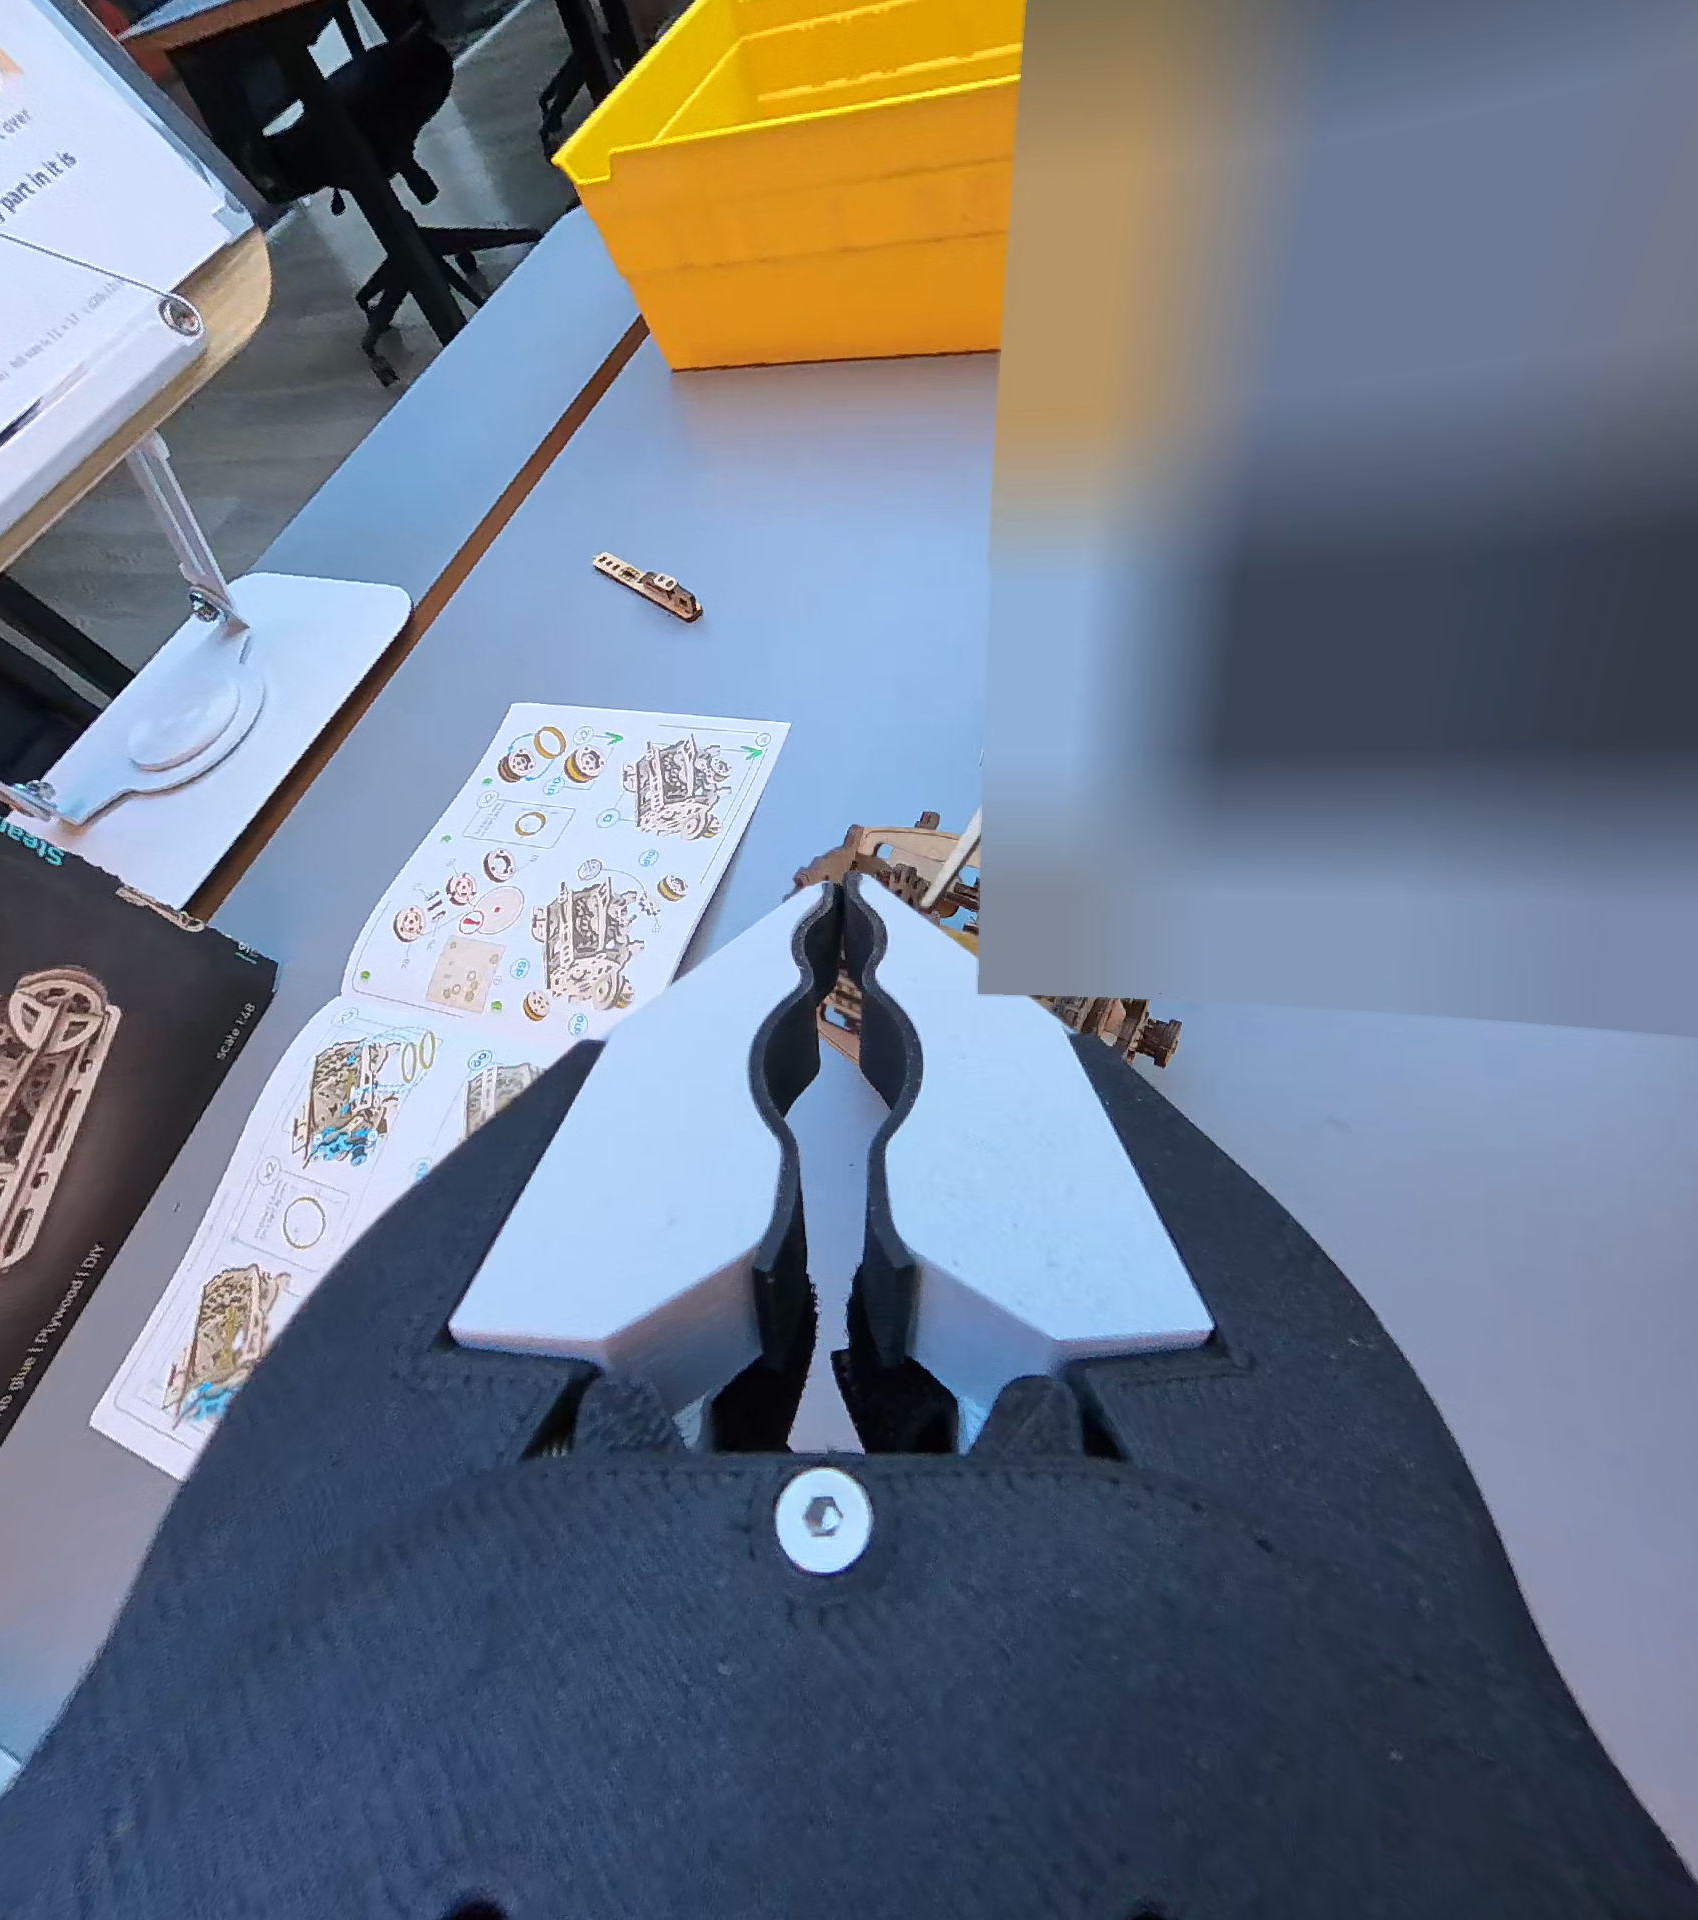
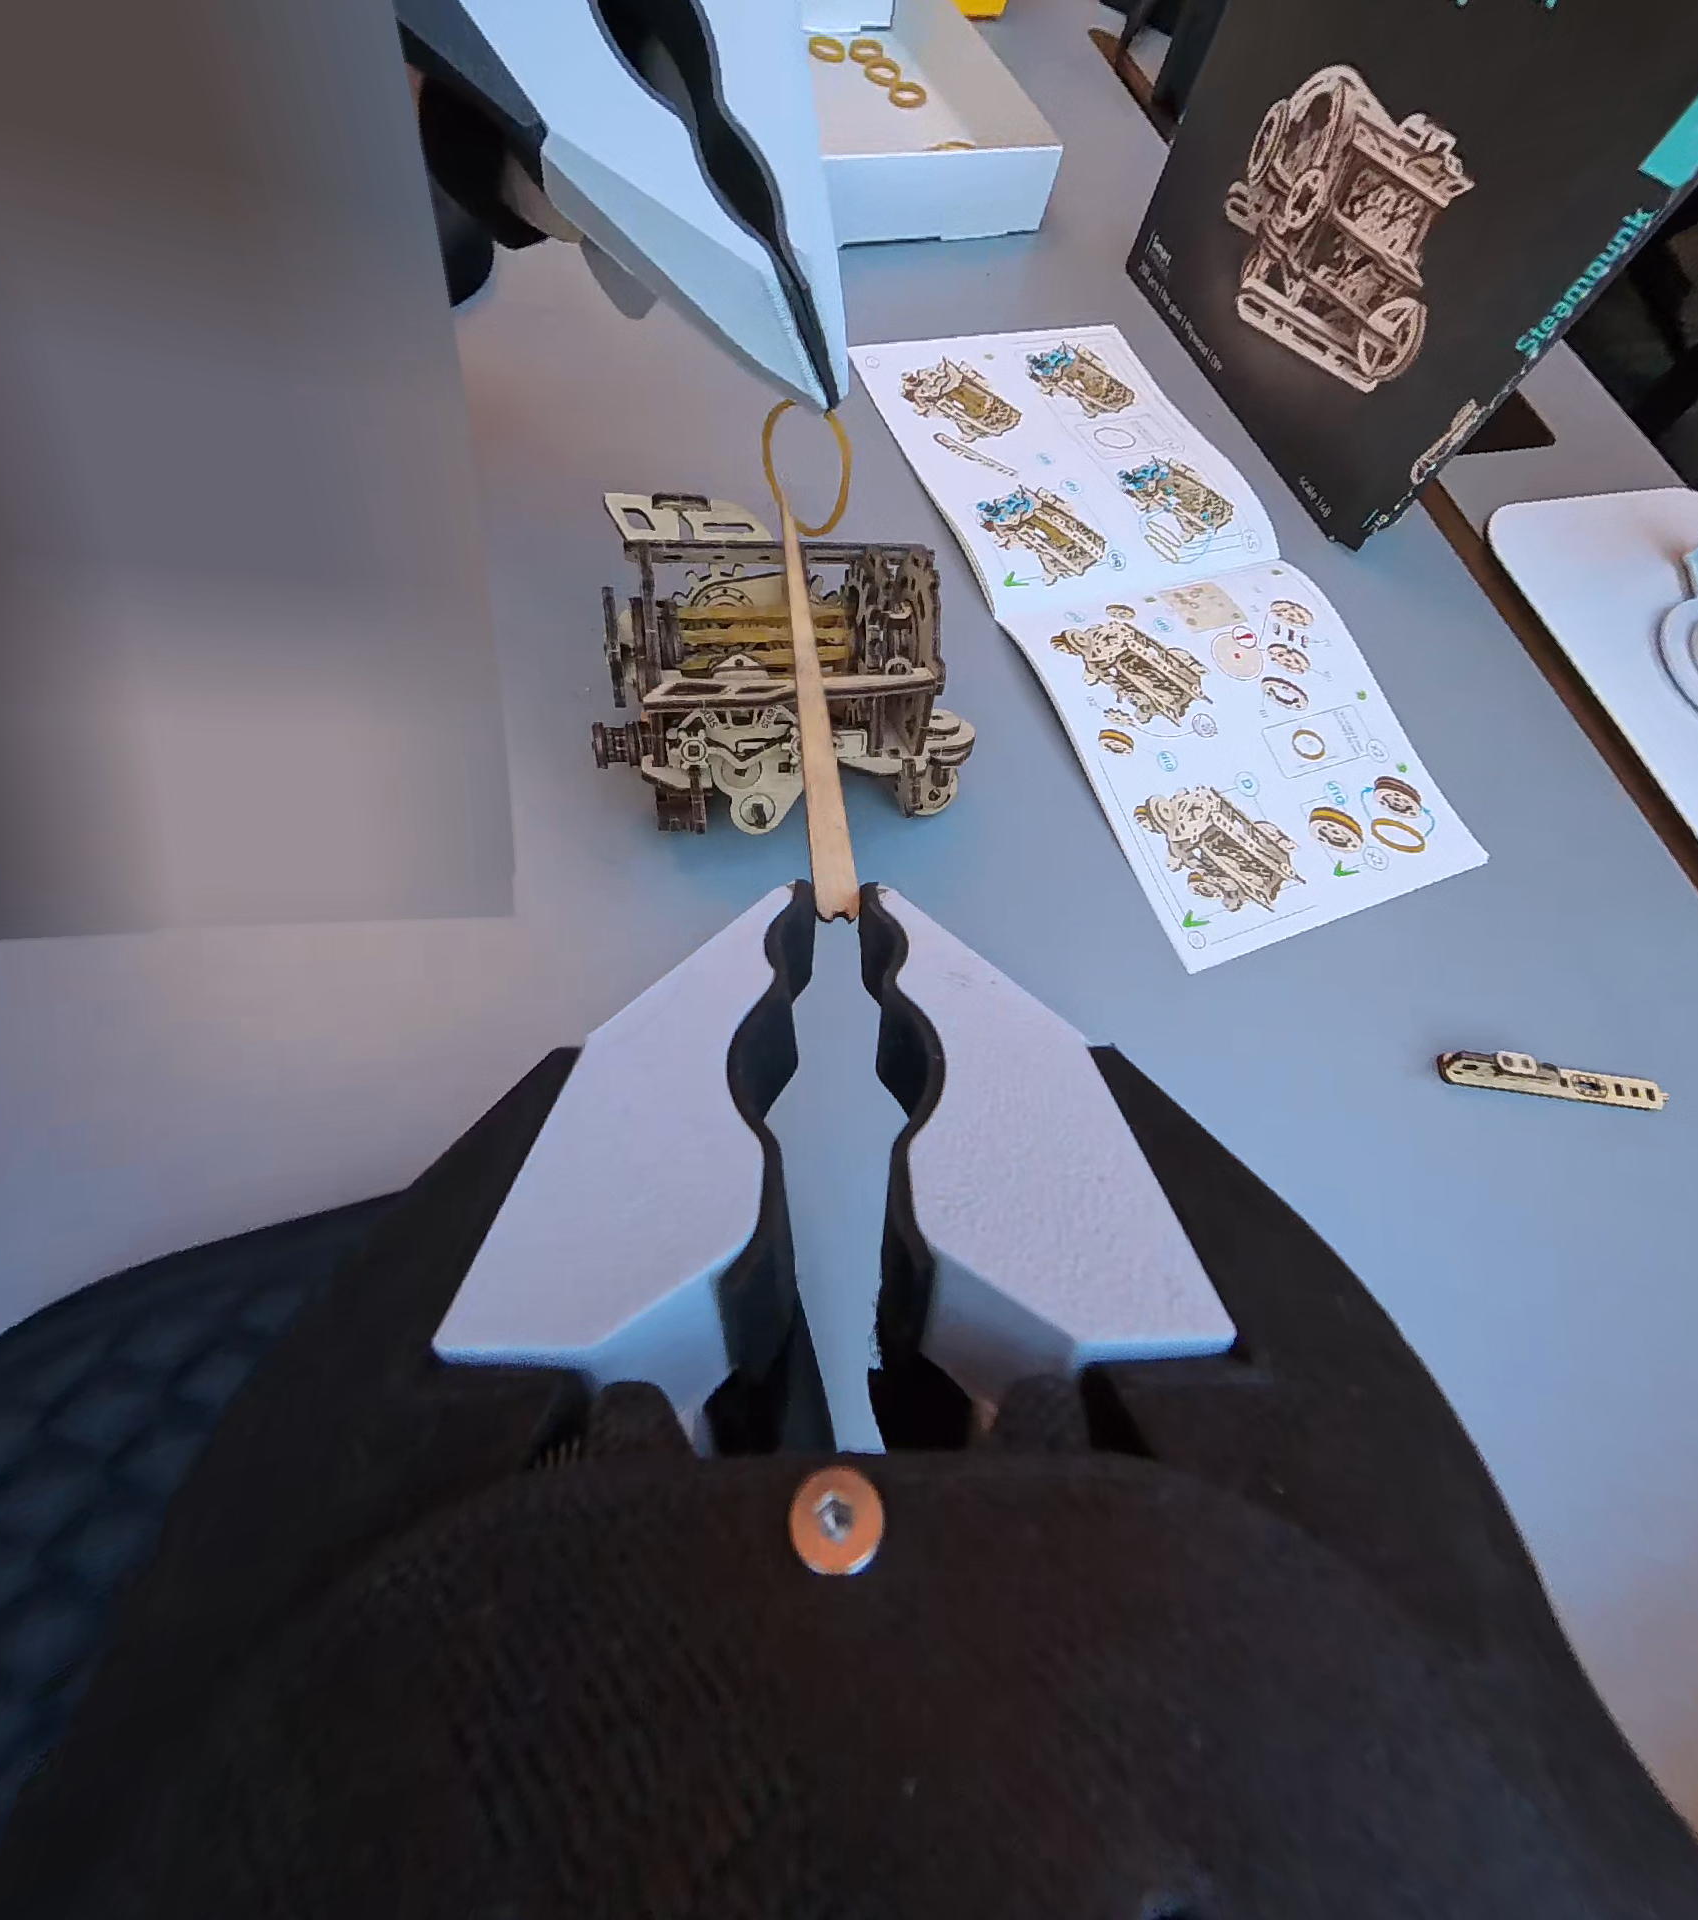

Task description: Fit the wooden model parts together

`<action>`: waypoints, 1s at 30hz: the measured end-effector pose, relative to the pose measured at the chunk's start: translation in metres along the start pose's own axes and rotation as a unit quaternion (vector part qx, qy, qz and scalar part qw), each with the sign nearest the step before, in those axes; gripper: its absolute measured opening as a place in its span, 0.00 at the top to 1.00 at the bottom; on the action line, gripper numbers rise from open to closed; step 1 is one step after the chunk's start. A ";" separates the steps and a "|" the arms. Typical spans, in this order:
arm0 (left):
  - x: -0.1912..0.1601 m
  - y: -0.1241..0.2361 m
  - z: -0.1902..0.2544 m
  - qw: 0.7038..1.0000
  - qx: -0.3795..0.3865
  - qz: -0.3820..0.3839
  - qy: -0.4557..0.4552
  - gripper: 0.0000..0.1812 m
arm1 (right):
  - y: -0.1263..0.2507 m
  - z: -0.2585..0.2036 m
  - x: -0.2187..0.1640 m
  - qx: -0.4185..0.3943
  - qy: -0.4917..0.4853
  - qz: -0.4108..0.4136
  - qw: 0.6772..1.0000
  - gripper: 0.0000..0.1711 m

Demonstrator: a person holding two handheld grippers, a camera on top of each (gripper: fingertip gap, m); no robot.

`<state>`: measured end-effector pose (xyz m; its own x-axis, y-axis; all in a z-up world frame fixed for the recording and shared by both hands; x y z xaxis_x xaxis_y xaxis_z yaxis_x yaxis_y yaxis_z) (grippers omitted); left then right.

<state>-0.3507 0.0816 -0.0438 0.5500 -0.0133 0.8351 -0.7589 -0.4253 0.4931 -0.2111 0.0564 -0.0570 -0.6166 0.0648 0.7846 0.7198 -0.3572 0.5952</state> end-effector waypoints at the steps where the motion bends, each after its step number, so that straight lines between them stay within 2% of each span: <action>1: -0.001 0.000 0.001 1.000 0.000 -0.001 0.001 1.00 | -0.003 -0.002 0.001 0.002 -0.005 0.001 1.000 0.96; 17: -0.018 -0.006 0.011 0.999 0.001 -0.048 -0.021 1.00 | -0.045 -0.014 0.008 0.018 -0.040 0.007 0.999 0.96; 19: -0.018 -0.007 0.011 0.999 0.000 -0.047 -0.021 1.00 | -0.045 -0.014 0.009 0.025 -0.040 0.029 0.998 0.95; 23: -0.018 -0.006 0.010 0.999 -0.001 -0.046 -0.019 1.00 | -0.035 -0.011 0.010 0.036 -0.063 0.102 0.992 0.82; 27: -0.018 -0.007 0.011 0.999 -0.008 -0.041 -0.013 1.00 | -0.031 -0.006 0.009 0.059 -0.106 0.193 0.974 0.78; 30: -0.019 -0.008 0.012 0.999 -0.010 -0.042 -0.014 1.00 | -0.037 0.002 0.008 0.073 -0.160 0.176 0.968 0.77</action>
<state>-0.3506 0.0746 -0.0661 0.6208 -0.0040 0.7840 -0.7166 -0.4085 0.5653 -0.2417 0.0719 -0.0723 -0.2102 0.2572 0.9432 0.9193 -0.2764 0.2802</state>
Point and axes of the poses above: each gripper's, where its closed fingertips meet, y back along the fingers, x out of its top, z = x × y across the jaws, the point moved 3 cm from there along y, back along the fingers, and after that the axes turned 2 degrees about -z, right-handed, at the moved point
